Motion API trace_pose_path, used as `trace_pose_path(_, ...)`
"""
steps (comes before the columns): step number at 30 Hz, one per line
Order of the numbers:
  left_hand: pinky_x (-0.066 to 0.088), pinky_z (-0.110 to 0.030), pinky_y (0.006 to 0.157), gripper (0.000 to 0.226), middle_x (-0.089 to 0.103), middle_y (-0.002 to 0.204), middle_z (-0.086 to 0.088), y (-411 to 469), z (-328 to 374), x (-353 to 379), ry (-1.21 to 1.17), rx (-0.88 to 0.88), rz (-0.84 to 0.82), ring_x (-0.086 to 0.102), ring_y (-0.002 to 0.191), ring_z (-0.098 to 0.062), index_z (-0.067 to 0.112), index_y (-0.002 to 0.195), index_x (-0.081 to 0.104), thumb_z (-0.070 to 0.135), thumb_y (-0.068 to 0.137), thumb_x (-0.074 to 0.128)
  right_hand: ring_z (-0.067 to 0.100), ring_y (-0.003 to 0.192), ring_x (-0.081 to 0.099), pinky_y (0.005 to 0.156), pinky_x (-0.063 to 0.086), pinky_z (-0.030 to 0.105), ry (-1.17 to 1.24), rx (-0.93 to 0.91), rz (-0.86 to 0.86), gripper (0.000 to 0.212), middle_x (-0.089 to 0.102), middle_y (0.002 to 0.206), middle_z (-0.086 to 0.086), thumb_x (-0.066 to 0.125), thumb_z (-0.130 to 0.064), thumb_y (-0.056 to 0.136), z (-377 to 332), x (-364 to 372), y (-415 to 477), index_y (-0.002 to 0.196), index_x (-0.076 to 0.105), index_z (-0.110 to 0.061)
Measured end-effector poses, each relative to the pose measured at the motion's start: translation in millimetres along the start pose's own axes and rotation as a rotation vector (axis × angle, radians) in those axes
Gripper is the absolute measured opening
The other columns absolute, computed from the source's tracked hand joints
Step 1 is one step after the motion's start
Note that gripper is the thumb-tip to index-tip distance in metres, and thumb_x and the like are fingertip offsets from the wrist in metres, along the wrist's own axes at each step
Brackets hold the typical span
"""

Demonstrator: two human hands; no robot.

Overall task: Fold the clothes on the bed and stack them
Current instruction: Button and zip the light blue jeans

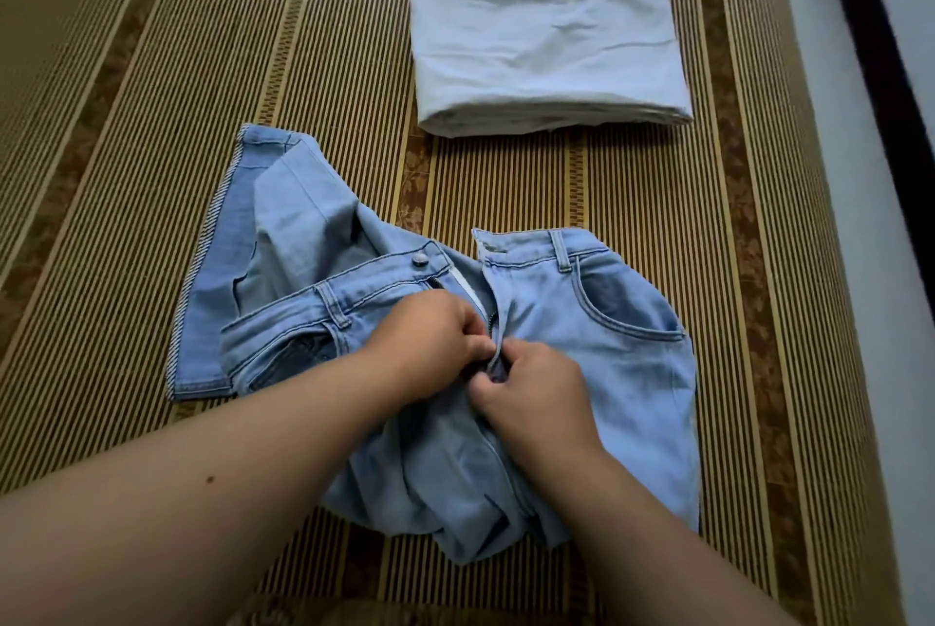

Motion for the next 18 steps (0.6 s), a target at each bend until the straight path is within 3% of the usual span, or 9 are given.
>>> trace_pose_path(2,0.033,-0.021,0.053,0.024,0.055,0.060,0.013,-0.1,4.6,-3.3,0.061,0.022,-0.037,0.052,0.064,-0.006,0.030,0.063,0.058,0.036,0.084,0.068,0.024,0.063,0.051,0.049,0.027,0.030,0.027,0.032,-0.026,0.024,0.053,0.058,0.004,0.063,-0.024,0.077,1.5,-0.9,-0.7,0.063,0.047,-0.014)
trace_pose_path(4,0.035,-0.024,0.058,0.016,0.060,0.068,0.010,1.1,13.7,-4.6,0.112,0.033,-0.043,0.057,0.074,-0.014,0.029,0.071,0.065,0.037,0.085,0.065,0.020,0.061,0.050,0.049,0.030,0.026,0.093,0.067,-0.037,0.012,0.049,0.054,0.001,0.062,-0.022,0.076,7.2,-3.1,-0.6,0.070,0.058,-0.012)
trace_pose_path(8,0.034,-0.029,0.067,0.019,0.066,0.098,0.001,1.4,27.0,-0.5,0.278,0.057,0.101,0.061,0.096,-0.023,0.030,0.095,0.069,0.043,0.089,0.057,0.006,0.052,0.047,0.053,0.036,0.021,0.227,0.122,0.019,0.006,0.051,0.050,-0.011,0.062,-0.017,0.075,11.7,-6.5,-1.4,0.078,0.068,-0.016)
trace_pose_path(12,0.029,-0.029,0.068,0.019,0.060,0.099,0.005,-2.7,23.0,5.6,0.265,0.167,0.262,0.056,0.100,-0.019,0.027,0.094,0.064,0.042,0.091,0.052,0.007,0.050,0.046,0.052,0.037,0.021,0.283,0.146,0.069,0.010,0.051,0.049,-0.011,0.062,-0.019,0.078,9.5,-7.8,-5.3,0.068,0.064,-0.020)
trace_pose_path(18,0.039,-0.034,0.074,0.015,0.058,0.099,0.004,-2.0,19.0,-0.9,0.179,0.174,0.347,0.054,0.099,-0.021,0.025,0.088,0.058,0.038,0.092,0.051,-0.001,0.068,0.058,0.060,0.039,0.008,0.397,0.205,0.153,0.007,0.066,0.065,-0.008,0.066,-0.017,0.074,5.8,-13.1,-14.4,0.075,0.068,-0.023)
Point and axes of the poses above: each hand's wrist, its own y-axis towards the middle knuckle, its own x-axis out of the palm, z = x × y, the point moved 1 cm from there along y, towards the middle knuckle
